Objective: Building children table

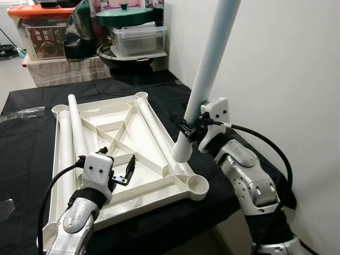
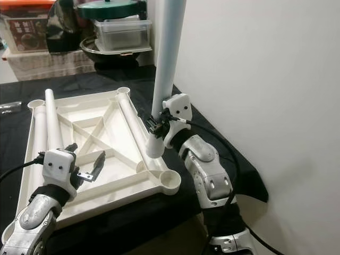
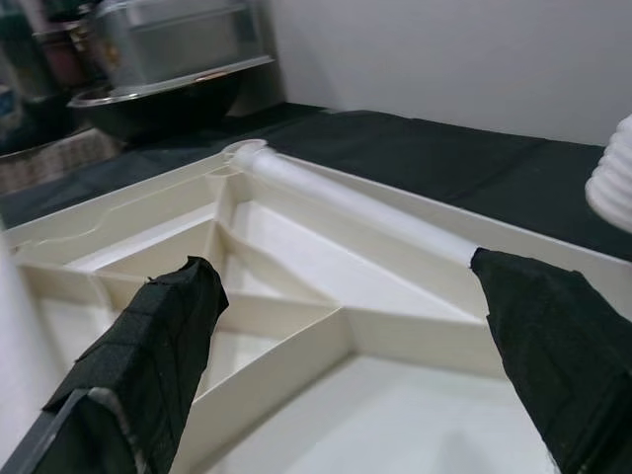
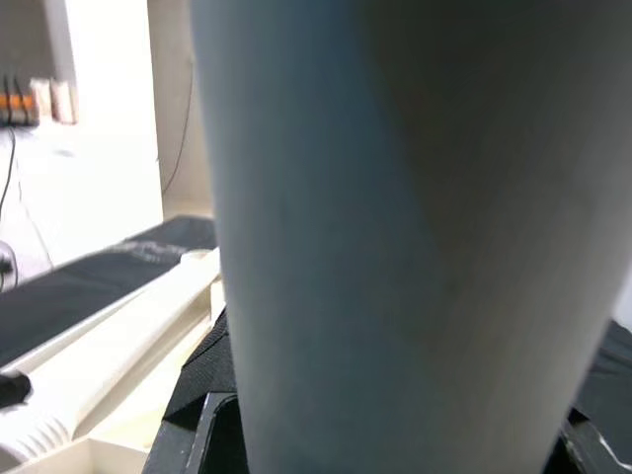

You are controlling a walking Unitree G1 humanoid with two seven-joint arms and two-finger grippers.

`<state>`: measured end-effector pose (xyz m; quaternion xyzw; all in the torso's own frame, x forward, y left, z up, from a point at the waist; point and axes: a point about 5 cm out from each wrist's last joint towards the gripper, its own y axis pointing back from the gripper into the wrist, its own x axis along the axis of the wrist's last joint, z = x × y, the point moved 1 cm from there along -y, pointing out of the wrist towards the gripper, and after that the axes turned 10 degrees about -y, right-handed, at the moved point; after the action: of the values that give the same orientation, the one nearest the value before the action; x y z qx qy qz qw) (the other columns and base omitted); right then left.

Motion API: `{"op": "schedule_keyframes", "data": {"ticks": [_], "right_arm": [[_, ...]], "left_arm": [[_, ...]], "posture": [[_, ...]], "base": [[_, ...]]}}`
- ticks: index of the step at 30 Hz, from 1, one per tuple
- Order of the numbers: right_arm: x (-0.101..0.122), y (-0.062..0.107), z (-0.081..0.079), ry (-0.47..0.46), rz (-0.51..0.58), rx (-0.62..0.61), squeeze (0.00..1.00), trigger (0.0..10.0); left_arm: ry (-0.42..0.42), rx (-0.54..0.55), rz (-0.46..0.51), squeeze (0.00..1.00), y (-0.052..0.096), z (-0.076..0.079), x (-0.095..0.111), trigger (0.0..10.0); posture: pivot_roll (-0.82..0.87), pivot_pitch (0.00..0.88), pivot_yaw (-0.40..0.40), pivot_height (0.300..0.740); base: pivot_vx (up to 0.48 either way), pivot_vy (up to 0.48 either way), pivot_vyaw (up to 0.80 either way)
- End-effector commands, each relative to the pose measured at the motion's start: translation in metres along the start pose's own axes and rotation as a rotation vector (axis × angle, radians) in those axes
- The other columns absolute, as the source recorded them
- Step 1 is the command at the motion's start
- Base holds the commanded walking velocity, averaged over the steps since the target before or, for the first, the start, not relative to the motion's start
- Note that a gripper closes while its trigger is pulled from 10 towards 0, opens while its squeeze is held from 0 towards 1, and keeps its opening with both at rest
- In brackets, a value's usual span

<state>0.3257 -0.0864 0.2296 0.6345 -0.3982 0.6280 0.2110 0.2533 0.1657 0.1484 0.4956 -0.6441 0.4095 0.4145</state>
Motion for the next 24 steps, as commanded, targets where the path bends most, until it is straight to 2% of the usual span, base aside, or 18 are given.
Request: {"op": "schedule_keyframes", "data": {"ticks": [1,4,9,20,24], "right_arm": [[0.0052,0.0042,0.0050,-0.002,0.013,-0.018,0.00,10.0],[0.0055,0.0050,0.0053,0.003,0.015,-0.018,0.00,10.0],[0.0055,0.0055,0.0039,0.035,0.016,-0.005,0.00,10.0],[0.0050,0.0043,0.0015,0.035,0.013,0.008,0.00,10.0],[0.0052,0.0046,0.0011,0.037,0.013,0.012,0.00,10.0]], "left_arm": [[-0.011,-0.015,0.017,0.00,-0.0017,0.0027,0.0036,10.0],[-0.014,-0.012,0.016,0.00,-0.0017,0.0025,0.0035,10.0],[-0.001,0.001,0.012,0.00,-0.0018,0.0013,0.0026,10.0],[0.016,0.005,0.001,0.00,-0.0001,0.0012,0.0012,10.0],[0.021,0.002,0.002,0.00,-0.0004,0.0017,0.0017,10.0]], "posture": [[0.00,0.000,-0.029,0.740],[0.00,0.000,-0.029,0.740],[0.00,0.000,-0.031,0.740],[0.00,0.000,-0.034,0.740],[0.00,0.000,-0.033,0.740]], "base": [[0.000,-0.472,-0.80],[0.000,-0.338,-0.70],[0.000,0.000,0.00],[0.000,0.000,0.00],[0.000,0.424,0.00]]}}
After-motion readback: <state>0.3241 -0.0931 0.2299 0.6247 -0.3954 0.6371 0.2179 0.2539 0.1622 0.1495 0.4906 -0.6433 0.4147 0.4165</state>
